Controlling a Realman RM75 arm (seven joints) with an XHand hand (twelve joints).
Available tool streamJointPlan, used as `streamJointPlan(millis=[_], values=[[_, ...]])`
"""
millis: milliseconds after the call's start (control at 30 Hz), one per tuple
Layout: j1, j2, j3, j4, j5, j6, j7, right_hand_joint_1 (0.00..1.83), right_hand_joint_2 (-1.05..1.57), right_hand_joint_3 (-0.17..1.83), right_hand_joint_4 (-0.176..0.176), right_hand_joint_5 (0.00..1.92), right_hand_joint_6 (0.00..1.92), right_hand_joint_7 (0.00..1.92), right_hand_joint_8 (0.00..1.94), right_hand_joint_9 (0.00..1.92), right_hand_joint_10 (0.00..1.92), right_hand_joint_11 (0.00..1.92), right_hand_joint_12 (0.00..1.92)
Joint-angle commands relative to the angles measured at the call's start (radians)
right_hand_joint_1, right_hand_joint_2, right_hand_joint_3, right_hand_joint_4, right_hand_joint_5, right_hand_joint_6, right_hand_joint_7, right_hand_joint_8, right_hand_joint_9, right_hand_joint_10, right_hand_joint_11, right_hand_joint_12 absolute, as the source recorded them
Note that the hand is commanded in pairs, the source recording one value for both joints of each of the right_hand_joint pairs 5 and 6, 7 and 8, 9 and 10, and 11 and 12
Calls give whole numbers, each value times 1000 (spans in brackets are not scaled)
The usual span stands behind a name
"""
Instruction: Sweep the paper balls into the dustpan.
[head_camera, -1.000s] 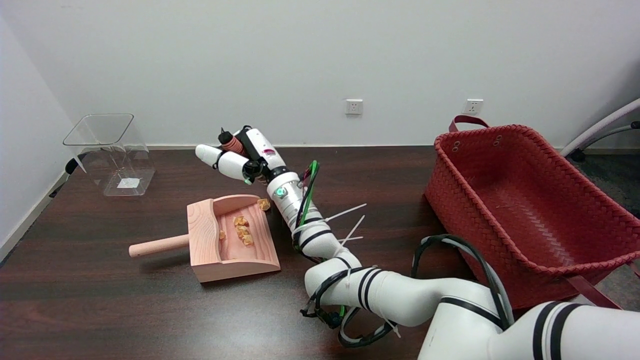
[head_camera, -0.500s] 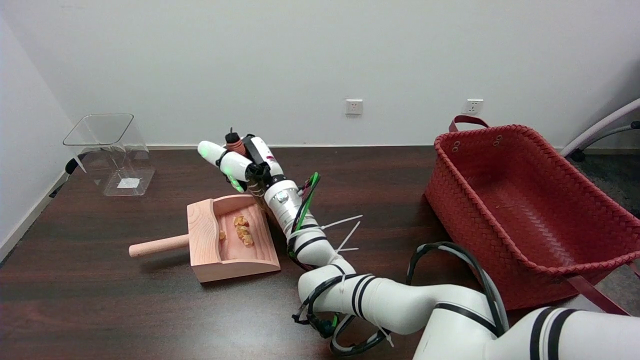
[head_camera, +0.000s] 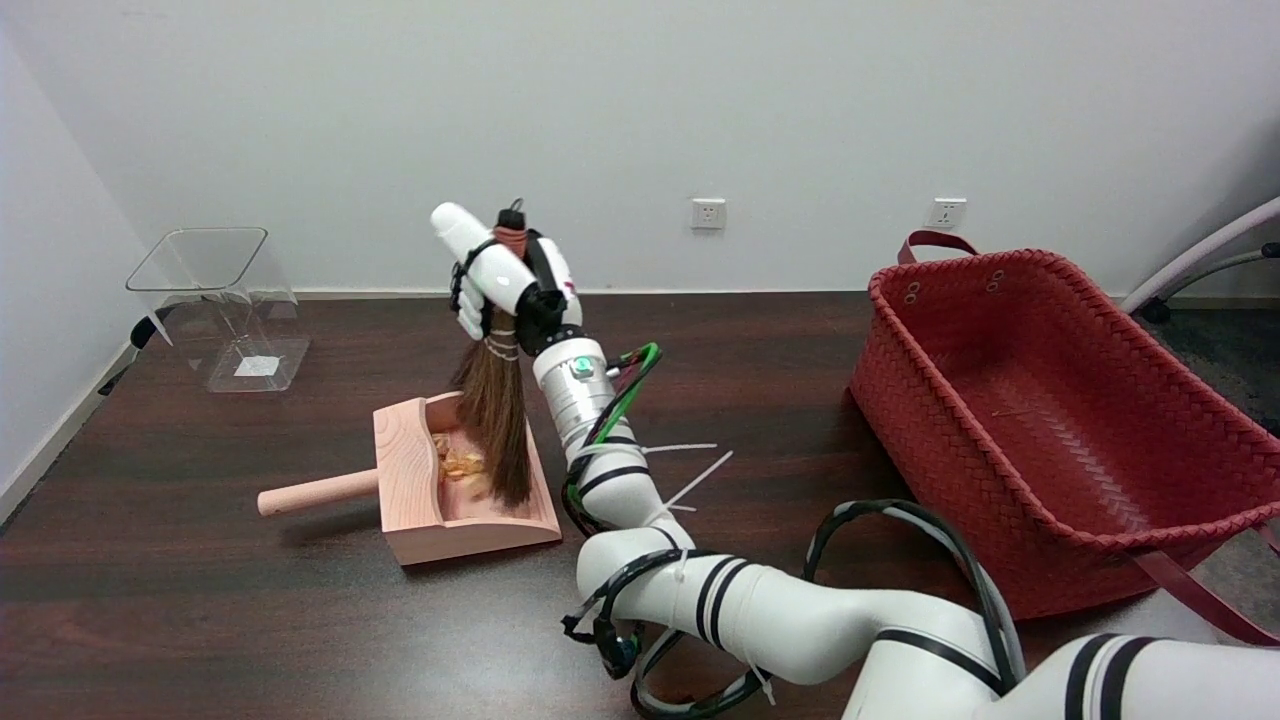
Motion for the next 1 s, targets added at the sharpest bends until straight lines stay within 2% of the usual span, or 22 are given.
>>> streamJointPlan(millis=[33,133,333,433,600,733,1000], values=[[-98,16,6,215,245,50,59,569,1571,-175,0,1920,1920,1920,1920,1920,1920,1920,1920],[-117,25,18,247,251,63,19,571,1571,-175,0,1920,1920,1920,1920,1920,1920,1920,1920],[-163,81,43,343,251,110,-209,587,1571,-175,0,1920,1920,1920,1920,1920,1920,1920,1920],[-192,124,54,436,251,104,-311,611,1571,-175,0,1920,1920,1920,1920,1920,1920,1920,1920],[-254,230,46,625,303,33,-389,679,1571,-175,0,1920,1920,1920,1920,1920,1920,1920,1920],[-323,303,52,808,384,-18,-582,711,1571,-175,0,1920,1920,1920,1920,1920,1920,1920,1920],[-404,383,57,1022,486,38,-829,741,1571,-145,0,1920,1920,1920,1920,1920,1920,1920,1920]])
